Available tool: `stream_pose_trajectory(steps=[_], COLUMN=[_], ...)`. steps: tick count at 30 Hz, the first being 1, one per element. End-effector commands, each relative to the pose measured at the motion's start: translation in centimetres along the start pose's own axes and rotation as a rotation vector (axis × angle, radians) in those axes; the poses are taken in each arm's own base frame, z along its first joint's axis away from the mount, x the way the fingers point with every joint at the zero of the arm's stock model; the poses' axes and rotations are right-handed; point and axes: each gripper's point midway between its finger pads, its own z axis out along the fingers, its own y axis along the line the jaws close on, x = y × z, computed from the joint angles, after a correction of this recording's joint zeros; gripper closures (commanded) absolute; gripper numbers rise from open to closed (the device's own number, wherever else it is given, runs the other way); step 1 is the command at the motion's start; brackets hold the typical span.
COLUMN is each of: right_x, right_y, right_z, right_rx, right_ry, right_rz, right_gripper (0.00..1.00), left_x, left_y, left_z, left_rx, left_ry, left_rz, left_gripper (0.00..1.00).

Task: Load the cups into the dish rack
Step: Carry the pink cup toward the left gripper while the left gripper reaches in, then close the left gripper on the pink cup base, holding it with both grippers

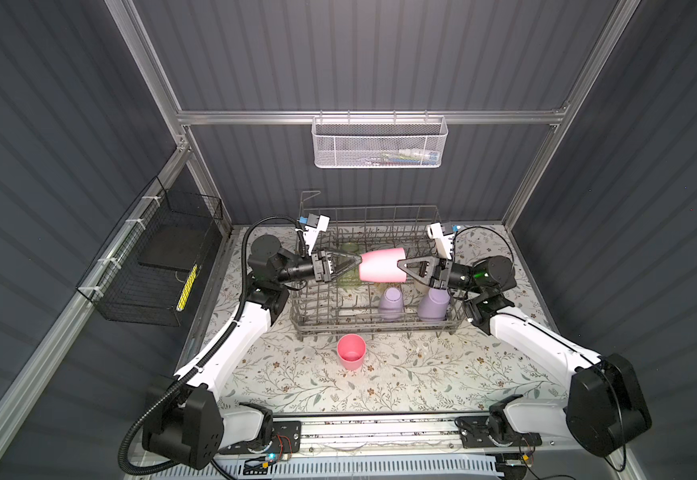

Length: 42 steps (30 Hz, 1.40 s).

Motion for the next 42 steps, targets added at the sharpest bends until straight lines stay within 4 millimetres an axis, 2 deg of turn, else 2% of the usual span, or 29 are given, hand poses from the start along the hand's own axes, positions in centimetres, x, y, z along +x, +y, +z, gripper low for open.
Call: stream_pose_trajectory(steps=[1, 8, 20, 33, 42], right_x=[-0.8, -0.7, -0.5, -0.6, -0.4], right_y=[2.3, 2.2, 1.9, 1.8, 1.6], right_z=[0.7, 1.1, 1.8, 2.5, 2.4], right_rx=[-0.059, -0.054, -0.075, -0.093, -0.094], right_ry=[0.007, 0.018, 0.031, 0.039, 0.036], right_rz=[-0.068, -0.068, -0.05, -0.036, -0.029], right_gripper=[1.0, 1.0, 1.0, 1.0, 1.0], left_x=[0.7, 1.5, 1.4, 1.6, 1.6], left_y=[0.1, 0.0, -0.3, -0.2, -0.2], left_z=[0.4, 1.2, 1.5, 1.9, 1.9], left_rx=[0.011, 0.014, 0.025, 0.03, 0.038], left_ry=[0.031, 0.065, 0.066, 0.07, 0.064], left_rz=[0.021, 0.029, 0.045, 0.041, 0.039], left_gripper=[0.0, 0.0, 0.05, 0.18, 0.34])
